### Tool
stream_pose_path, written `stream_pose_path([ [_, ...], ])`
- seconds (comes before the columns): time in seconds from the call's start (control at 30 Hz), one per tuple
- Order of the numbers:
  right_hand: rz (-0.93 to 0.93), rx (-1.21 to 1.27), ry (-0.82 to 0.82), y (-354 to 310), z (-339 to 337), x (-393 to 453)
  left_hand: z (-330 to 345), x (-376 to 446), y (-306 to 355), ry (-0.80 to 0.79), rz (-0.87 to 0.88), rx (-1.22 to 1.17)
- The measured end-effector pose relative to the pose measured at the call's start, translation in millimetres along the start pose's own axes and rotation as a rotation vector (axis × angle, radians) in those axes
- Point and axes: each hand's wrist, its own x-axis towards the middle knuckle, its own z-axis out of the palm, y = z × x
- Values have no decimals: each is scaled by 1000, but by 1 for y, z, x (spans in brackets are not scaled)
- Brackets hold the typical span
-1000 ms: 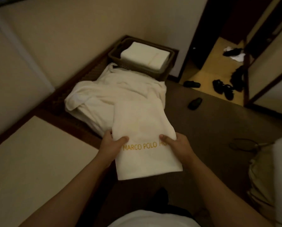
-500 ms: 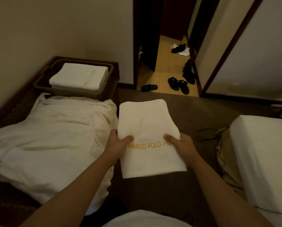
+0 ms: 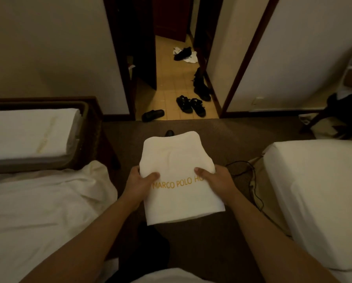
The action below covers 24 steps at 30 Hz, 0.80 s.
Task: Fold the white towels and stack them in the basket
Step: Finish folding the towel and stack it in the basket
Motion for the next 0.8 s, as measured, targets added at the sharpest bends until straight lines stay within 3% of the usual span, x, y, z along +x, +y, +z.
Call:
stream_pose_path([
  [0.2, -72, -60, -110, -91, 68, 103, -57, 95, 70, 88, 70, -62],
  [0.4, -209, -106, -287, -184, 175, 180, -156, 159, 127, 246, 140, -143],
  [0.6, -305, -235, -531, -254, 291, 234, -247, 180, 144, 513, 135, -266],
  [0.8, -339, -368, -888, -300, 439, 282, -330, 194, 125, 904, 43, -402],
])
